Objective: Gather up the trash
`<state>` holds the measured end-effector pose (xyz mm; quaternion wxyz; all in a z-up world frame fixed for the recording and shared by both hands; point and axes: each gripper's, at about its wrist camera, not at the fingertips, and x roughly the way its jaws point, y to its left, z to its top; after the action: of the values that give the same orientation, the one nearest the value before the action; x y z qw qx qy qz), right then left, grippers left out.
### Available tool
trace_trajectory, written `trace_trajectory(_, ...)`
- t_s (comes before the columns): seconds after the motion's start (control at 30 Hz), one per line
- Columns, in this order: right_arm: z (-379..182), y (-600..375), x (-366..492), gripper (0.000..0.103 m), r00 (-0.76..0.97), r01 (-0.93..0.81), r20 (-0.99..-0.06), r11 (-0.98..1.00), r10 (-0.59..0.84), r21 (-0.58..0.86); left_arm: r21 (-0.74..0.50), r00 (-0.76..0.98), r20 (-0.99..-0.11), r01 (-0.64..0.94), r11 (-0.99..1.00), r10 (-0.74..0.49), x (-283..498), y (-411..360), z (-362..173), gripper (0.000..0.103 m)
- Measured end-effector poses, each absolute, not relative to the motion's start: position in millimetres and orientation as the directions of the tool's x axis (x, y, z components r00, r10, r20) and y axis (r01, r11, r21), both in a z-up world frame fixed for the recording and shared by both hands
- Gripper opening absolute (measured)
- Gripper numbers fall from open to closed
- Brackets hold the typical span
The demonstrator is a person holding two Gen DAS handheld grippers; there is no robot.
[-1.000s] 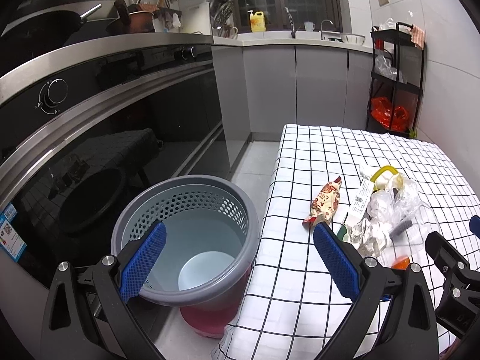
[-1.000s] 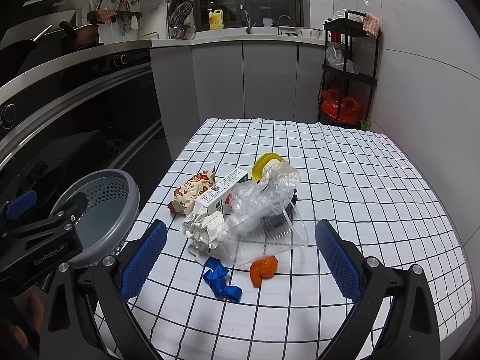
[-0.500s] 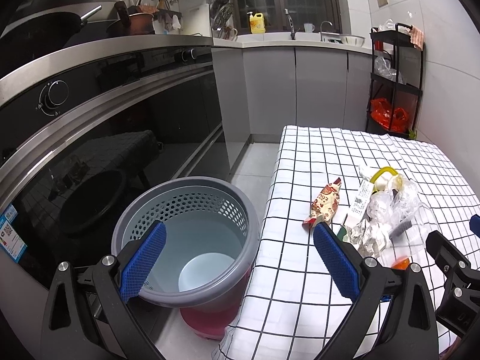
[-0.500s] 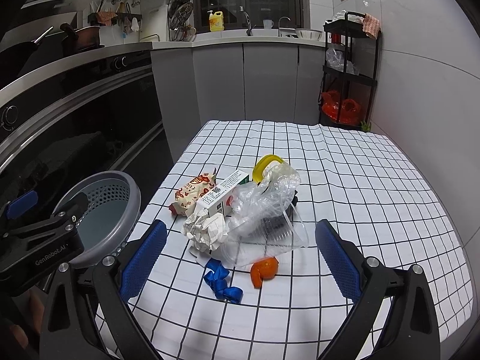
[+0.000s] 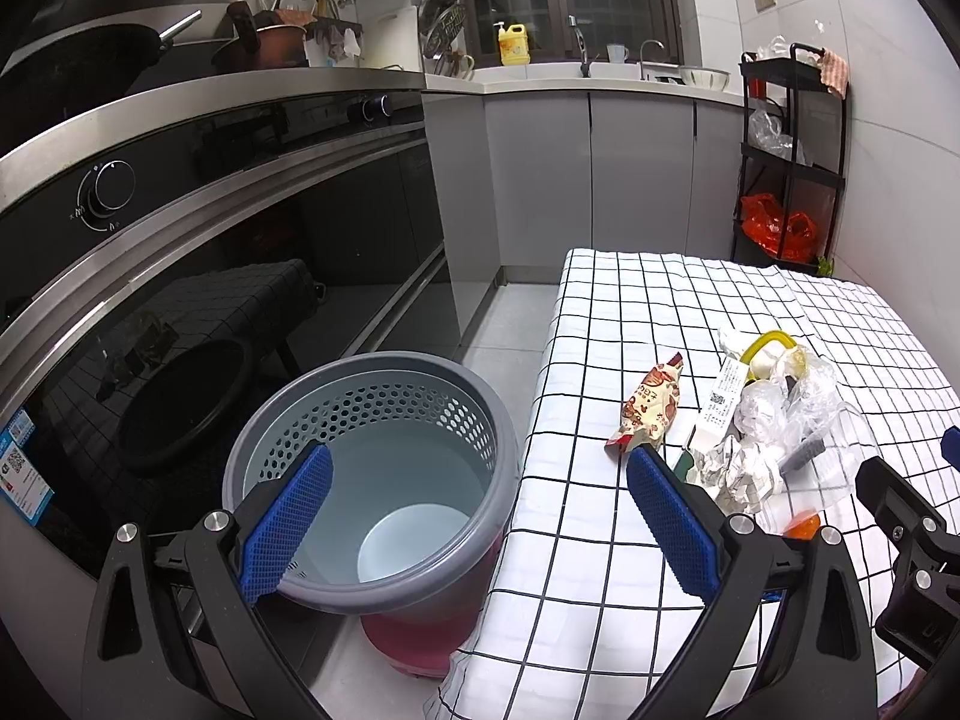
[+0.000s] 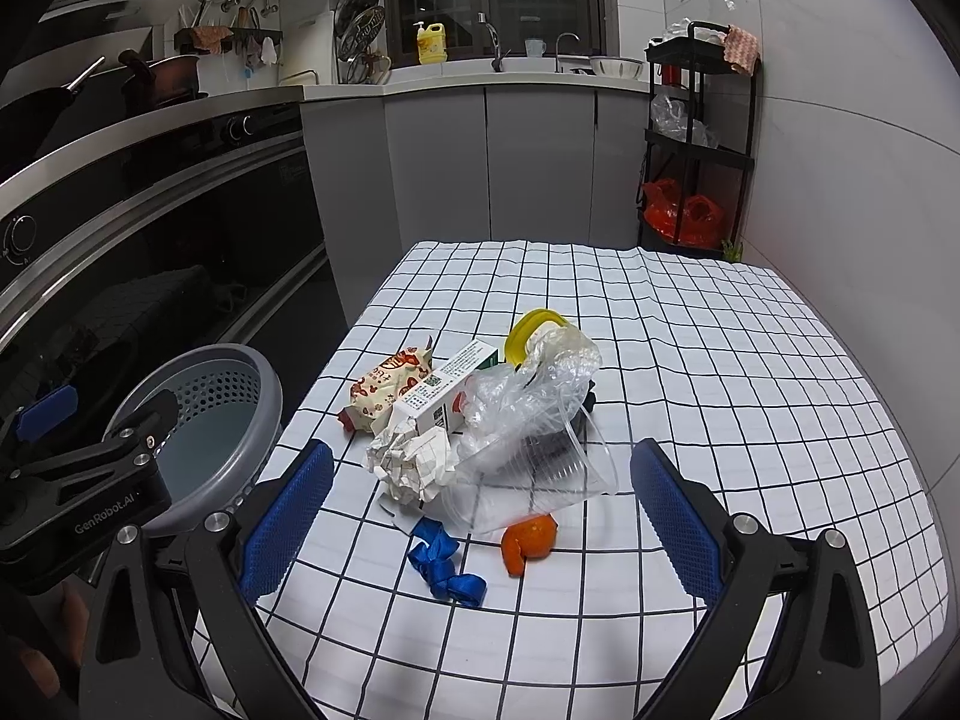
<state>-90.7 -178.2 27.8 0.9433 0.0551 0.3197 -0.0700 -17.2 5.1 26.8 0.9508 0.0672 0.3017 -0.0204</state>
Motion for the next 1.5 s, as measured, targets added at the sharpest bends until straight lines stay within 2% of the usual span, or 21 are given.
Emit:
trace_trajectory(1.07, 26.5, -179.6, -91.6, 0.095, 0.788, 0.170, -0.607, 0.984, -0.102, 0.056, 0.119, 0.813, -0.582, 0.082, 0.990, 0.003, -17.0, 5.4, 23.4, 0.097)
trace_trajectory(1.5, 3.1, -219.0, -95.9, 0.095, 0.744, 0.178, -0.666, 0.977, -0.057, 0.115, 0.117, 0.765, -0.644, 0.110, 0.987, -0.009, -7.7, -3.3, 4.1, 0.097)
